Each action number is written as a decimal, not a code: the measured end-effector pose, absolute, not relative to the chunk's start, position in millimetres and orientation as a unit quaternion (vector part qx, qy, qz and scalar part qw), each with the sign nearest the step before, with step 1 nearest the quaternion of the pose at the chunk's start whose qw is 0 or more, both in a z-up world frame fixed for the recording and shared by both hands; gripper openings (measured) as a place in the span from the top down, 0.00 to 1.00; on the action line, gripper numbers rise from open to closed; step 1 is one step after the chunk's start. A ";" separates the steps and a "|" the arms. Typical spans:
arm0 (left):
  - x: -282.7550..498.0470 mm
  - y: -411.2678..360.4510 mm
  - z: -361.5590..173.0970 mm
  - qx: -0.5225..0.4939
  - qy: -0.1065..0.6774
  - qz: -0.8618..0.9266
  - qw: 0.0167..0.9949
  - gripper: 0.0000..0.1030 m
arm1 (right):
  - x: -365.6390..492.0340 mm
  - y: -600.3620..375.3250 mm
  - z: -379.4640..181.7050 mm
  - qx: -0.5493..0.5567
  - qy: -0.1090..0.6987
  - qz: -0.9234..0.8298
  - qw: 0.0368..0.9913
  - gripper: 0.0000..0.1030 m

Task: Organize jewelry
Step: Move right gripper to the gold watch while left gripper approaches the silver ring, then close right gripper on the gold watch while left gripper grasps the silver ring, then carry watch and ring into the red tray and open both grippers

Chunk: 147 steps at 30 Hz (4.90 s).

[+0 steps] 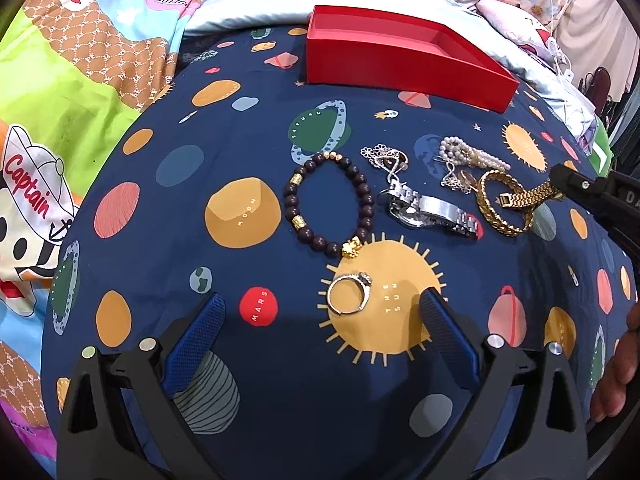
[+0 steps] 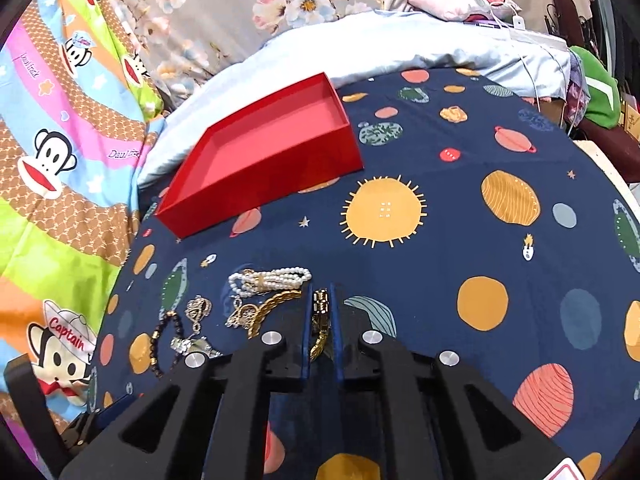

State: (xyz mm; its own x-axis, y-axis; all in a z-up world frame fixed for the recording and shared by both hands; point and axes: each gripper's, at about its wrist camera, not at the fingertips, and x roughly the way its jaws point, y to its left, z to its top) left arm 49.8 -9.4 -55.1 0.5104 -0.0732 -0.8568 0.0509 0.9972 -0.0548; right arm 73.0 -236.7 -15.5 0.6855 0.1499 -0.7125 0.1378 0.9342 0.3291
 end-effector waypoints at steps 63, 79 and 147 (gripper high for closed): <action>30.2 -10.2 -38.2 -0.036 0.487 -0.097 0.867 0.71 | -3.0 -226.1 32.2 0.158 0.369 0.035 0.915 0.92; 43.9 -17.5 -48.2 0.003 0.463 -0.077 0.883 0.81 | 2.3 -218.2 22.7 0.160 0.383 0.047 0.908 0.92; 416.3 -76.4 17.0 0.015 0.436 -0.084 0.896 0.30 | 391.6 -234.2 43.0 0.056 0.386 0.063 0.919 0.71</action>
State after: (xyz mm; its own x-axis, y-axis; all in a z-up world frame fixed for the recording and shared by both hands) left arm 416.3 -76.4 17.0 0.6049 -0.1372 -0.7844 0.1629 0.9855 -0.0468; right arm 391.6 -234.2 43.0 0.6937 0.1596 -0.7023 -0.0724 0.9856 0.1525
